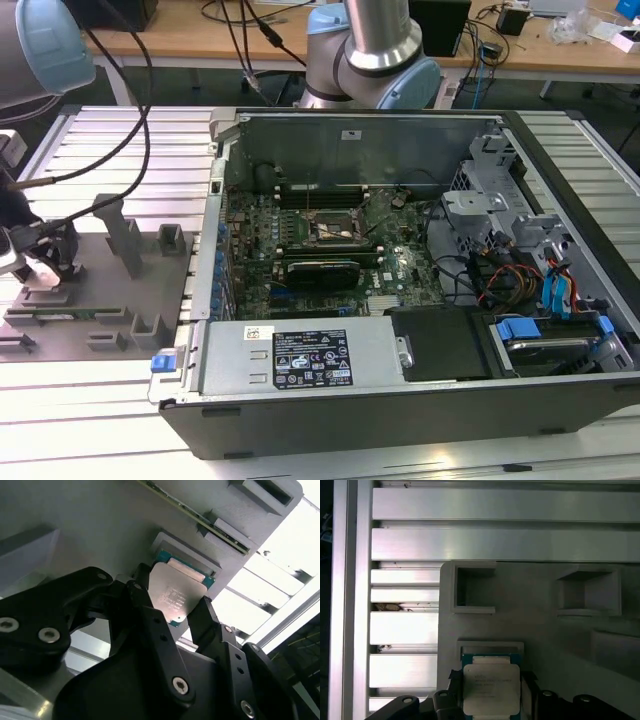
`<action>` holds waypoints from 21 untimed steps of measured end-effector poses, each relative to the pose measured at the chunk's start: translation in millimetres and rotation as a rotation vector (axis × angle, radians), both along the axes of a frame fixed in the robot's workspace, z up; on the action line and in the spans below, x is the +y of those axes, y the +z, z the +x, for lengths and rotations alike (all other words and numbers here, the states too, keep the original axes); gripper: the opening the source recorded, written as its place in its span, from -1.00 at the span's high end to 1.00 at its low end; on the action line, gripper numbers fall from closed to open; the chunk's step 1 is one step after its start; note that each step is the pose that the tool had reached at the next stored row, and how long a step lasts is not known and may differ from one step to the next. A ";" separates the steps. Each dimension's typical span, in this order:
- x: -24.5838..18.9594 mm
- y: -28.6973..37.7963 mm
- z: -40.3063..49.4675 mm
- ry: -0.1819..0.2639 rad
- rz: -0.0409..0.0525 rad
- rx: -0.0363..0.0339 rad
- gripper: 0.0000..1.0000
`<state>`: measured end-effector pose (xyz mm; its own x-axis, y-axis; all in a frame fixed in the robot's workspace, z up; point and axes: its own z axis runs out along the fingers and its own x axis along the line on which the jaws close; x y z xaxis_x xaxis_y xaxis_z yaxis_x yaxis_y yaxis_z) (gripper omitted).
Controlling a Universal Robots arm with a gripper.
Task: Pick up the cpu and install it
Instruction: 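Pick up the cpu and move it towards the insertion slot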
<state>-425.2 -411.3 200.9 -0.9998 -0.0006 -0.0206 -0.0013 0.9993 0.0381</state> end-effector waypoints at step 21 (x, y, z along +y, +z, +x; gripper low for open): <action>0.0 -8.2 -0.1 0.000 0.0000 0.0000 -0.24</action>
